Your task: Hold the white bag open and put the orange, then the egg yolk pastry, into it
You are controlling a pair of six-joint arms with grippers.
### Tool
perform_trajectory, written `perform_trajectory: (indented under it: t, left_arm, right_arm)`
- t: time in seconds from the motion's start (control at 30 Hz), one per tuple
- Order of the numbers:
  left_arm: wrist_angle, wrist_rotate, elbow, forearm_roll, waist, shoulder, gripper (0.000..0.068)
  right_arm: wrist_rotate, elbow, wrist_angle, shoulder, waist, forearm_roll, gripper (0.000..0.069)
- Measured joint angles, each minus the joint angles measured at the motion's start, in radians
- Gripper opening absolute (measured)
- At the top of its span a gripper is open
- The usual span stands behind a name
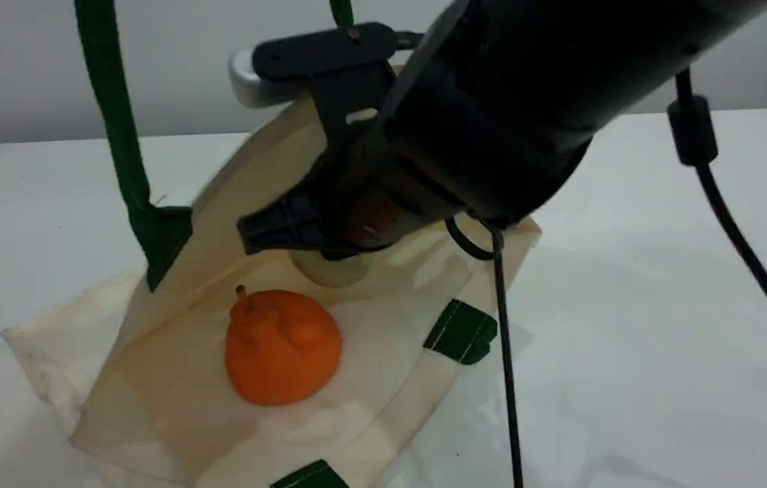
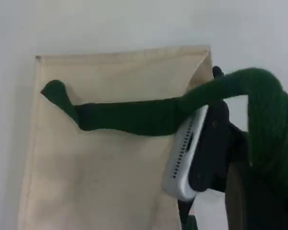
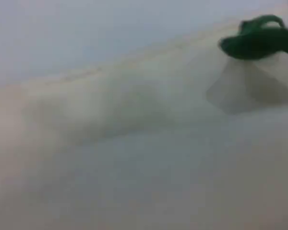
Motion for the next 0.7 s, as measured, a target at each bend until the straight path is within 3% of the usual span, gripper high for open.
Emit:
perform_trajectory:
  t: [0.4, 0.7]
  left_arm:
    - [0.006, 0.000, 0.000, 0.000, 0.000, 0.000, 0.0086]
    - [0.013, 0.000, 0.000, 0.003, 0.000, 0.000, 0.0086]
  right_arm:
    - [0.004, -0.092, 0.053, 0.035, -0.001, -0.051, 0.0041]
    - [0.003, -0.100, 0.077, 0.065, 0.000, -0.052, 0.0064]
